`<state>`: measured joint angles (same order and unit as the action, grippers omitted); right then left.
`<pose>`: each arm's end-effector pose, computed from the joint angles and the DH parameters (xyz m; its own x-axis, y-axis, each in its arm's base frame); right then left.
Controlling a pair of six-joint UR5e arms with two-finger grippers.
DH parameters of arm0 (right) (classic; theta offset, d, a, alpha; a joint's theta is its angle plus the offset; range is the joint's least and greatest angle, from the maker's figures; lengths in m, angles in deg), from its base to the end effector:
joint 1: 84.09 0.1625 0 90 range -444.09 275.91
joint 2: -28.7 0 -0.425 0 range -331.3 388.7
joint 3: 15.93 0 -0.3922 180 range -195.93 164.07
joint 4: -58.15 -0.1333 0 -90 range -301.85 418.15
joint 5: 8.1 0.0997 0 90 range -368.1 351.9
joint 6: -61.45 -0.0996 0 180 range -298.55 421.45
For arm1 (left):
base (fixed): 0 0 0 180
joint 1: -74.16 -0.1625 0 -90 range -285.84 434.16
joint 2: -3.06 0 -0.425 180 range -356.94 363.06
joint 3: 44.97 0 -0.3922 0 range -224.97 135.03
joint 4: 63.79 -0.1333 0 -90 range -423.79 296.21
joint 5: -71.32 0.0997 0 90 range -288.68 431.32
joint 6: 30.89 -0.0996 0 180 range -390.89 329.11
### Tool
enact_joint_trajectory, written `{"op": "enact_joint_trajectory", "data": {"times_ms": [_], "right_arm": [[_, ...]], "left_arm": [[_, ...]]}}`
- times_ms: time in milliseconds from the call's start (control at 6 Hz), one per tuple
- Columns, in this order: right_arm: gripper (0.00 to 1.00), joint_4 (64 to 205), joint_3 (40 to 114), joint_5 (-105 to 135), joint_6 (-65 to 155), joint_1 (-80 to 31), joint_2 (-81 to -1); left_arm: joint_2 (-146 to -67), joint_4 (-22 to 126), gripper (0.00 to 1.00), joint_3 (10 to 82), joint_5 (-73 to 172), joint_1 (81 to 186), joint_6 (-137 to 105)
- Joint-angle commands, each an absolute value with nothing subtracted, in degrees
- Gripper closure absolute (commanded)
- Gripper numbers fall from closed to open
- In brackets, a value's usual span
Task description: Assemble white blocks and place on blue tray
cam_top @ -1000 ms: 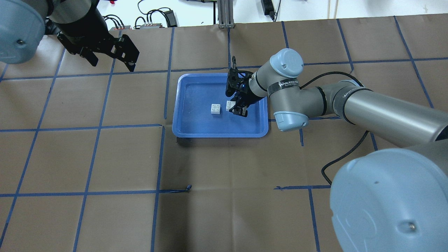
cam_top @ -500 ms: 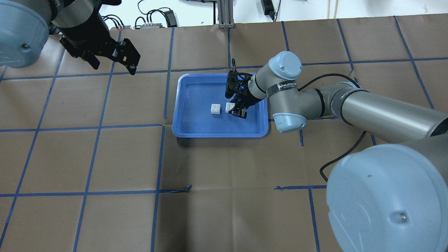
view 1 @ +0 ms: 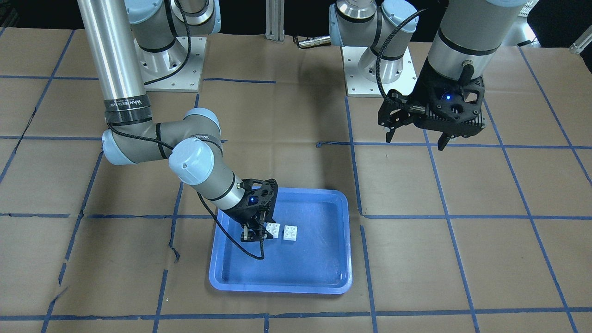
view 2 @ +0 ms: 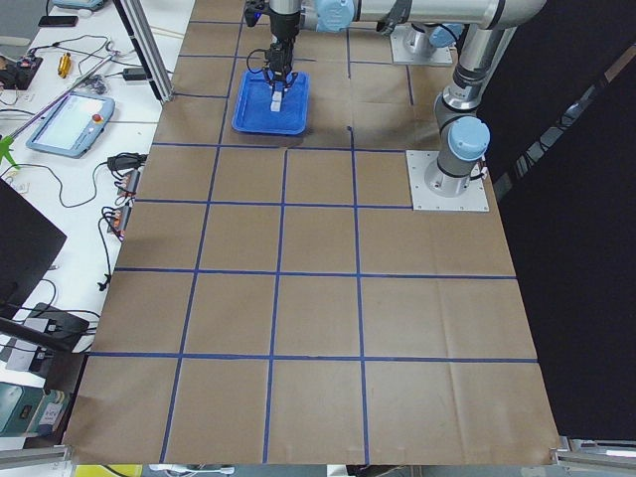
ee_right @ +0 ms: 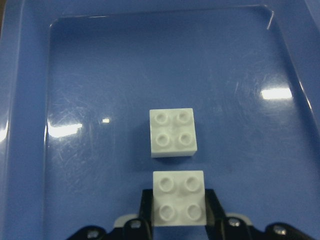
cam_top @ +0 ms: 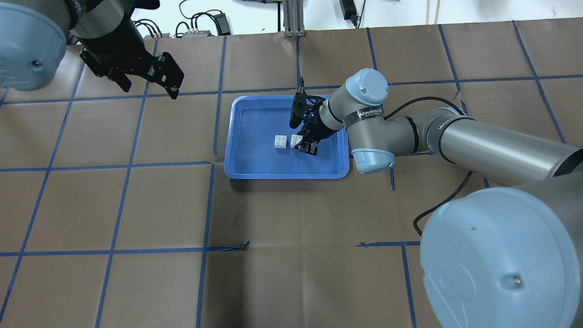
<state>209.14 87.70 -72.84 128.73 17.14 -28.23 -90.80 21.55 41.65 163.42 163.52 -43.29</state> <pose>0.2931 -0.5736 0.1705 -0.1606 -0.9847 0.0680 -0.8722 0.1094 -0.4768 -0.1238 -0.5289 0.4912 -0.9783 0.2006 -0.0513 0.2037 0.9770 -0.0633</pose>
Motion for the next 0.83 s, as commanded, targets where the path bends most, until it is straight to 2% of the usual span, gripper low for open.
{"op": "enact_joint_trajectory", "data": {"times_ms": [0,667], "right_arm": [[0.76,209.76,87.6,-72.62,129.38,17.25,-28.07],[0.77,210.65,87.52,-72.53,128.95,17.6,-28.07]], "left_arm": [[-90.72,21.55,0.02,41.69,163.34,163.55,-43.29],[-90.54,21.55,0.02,41.78,163.25,163.81,-43.2]]}}
